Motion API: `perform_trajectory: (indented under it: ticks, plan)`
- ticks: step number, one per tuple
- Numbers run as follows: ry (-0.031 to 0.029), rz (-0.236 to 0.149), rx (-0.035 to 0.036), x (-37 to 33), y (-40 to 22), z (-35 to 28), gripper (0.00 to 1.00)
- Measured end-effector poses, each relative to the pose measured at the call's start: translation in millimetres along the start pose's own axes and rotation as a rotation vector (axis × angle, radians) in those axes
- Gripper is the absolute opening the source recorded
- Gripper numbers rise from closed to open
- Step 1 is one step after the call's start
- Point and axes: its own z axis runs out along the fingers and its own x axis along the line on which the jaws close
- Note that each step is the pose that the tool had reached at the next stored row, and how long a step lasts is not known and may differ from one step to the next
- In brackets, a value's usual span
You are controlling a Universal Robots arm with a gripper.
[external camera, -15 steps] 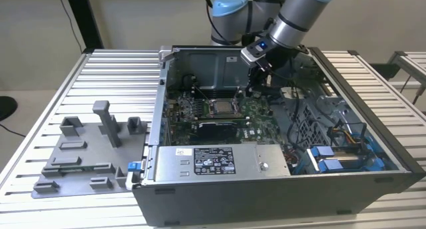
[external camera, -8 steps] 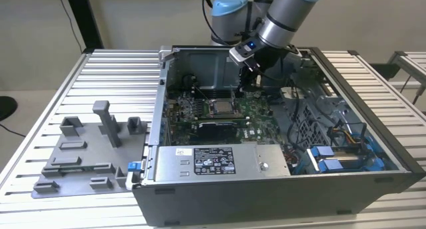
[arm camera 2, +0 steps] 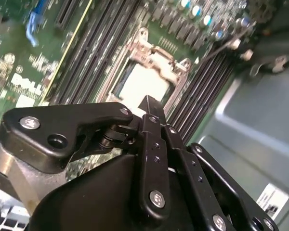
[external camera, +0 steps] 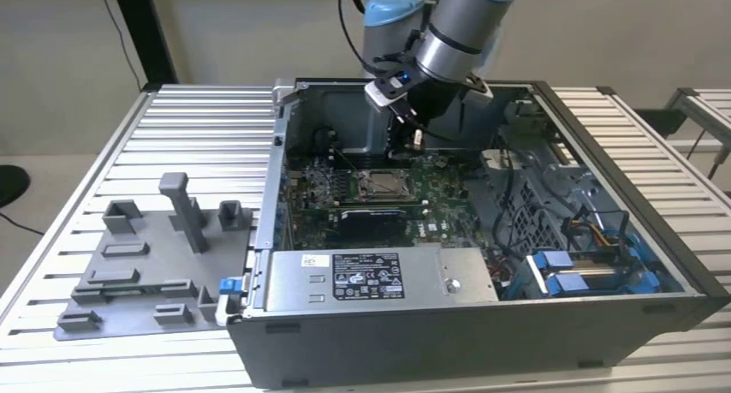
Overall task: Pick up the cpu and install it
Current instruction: 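Pick up the cpu and move it towards the insertion slot, then place the cpu into insertion slot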
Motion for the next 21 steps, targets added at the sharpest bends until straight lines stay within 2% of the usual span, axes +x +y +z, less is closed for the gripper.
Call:
perform_trajectory:
  ticks: [5, 7, 8, 10, 15, 18, 20, 21]
  plan:
    - [-0.0002, 0.0, -0.0021, -0.2, -20.7, 10.3, 0.0]
    - [-0.0003, 0.0, -0.0103, -0.3, -28.5, 15.8, 0.0]
    - [-0.0004, -0.001, -0.0165, -0.3, -32.5, 18.1, 0.0]
    - [-0.0007, -0.002, -0.0363, -0.4, -40.6, 22.2, 0.0]
    - [-0.0014, -0.005, -0.107, -0.5, -55.7, 29.3, 0.0]
    - [-0.0018, -0.006, -0.1478, -0.5, -57.4, 31.0, 0.0]
    - [-0.0016, -0.008, -0.1677, -0.5, -57.1, 32.2, 0.0]
    - [-0.0013, -0.008, -0.1703, -0.5, -57.0, 32.7, 0.0]
